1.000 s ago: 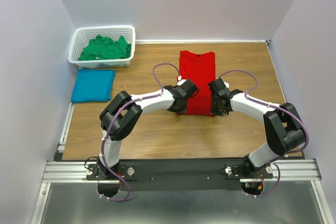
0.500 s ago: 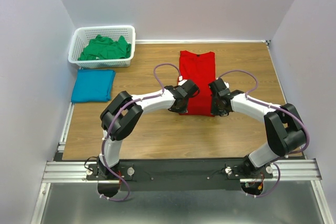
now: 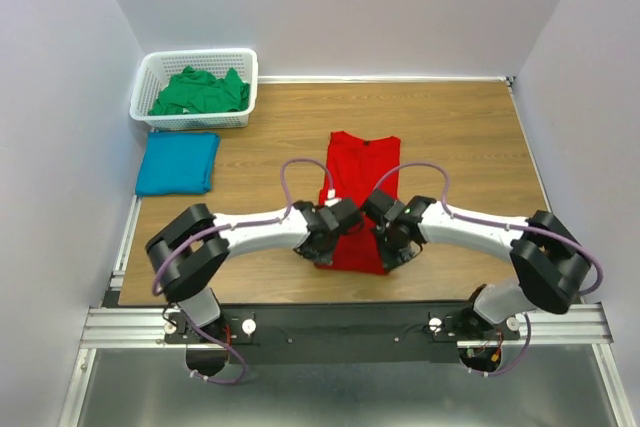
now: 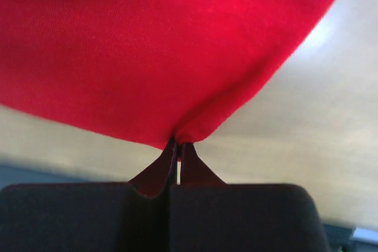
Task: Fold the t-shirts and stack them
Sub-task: Fold the tshirt
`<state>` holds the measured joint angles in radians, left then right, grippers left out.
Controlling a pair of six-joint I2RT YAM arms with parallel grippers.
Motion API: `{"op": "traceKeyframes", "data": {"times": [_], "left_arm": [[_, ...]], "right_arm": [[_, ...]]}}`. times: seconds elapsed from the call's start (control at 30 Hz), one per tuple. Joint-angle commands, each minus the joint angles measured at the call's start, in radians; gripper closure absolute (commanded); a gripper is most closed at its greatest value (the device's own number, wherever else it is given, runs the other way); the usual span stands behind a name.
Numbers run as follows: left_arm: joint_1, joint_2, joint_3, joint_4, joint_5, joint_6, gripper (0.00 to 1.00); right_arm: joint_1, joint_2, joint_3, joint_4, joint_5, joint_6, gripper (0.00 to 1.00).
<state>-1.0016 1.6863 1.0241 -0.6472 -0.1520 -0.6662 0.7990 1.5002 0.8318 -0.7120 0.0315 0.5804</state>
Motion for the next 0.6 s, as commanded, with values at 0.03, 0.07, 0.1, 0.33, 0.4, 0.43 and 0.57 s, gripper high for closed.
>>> {"op": "traceKeyframes", "data": {"times": [0.03,0.07,0.1,0.33,0.4,0.43,0.57], "left_arm": [[-0.127,-0.161,-0.088,-0.147,0.097,-0.102,1.00],[-0.175,-0.184,-0.091,-0.164,0.117,-0.143,1.00],[-0.201,-0.226,-0.096,-0.178,0.130,-0.165,1.00],[-0.237,-0.313,-0.075,-0.206,0.160,-0.194,1.00],[-0.204,-0.306,-0.042,-0.207,0.160,-0.168,1.00],[-0.166,-0.301,-0.012,-0.207,0.117,-0.136,1.00],[-0.066,-0.272,0.083,-0.204,0.086,-0.055,1.00]], "right_arm": [[0.198,-0.130,-0.048,-0.269,-0.117,0.156,0.99],[0.218,-0.158,-0.049,-0.291,-0.131,0.176,0.99],[0.232,-0.207,-0.042,-0.334,-0.145,0.206,0.99],[0.255,-0.220,0.120,-0.470,-0.094,0.193,0.99],[0.253,-0.180,0.199,-0.521,0.003,0.176,0.99],[0.244,-0.155,0.276,-0.564,0.087,0.167,0.99],[0.166,-0.091,0.417,-0.586,0.148,0.089,0.99]]}}
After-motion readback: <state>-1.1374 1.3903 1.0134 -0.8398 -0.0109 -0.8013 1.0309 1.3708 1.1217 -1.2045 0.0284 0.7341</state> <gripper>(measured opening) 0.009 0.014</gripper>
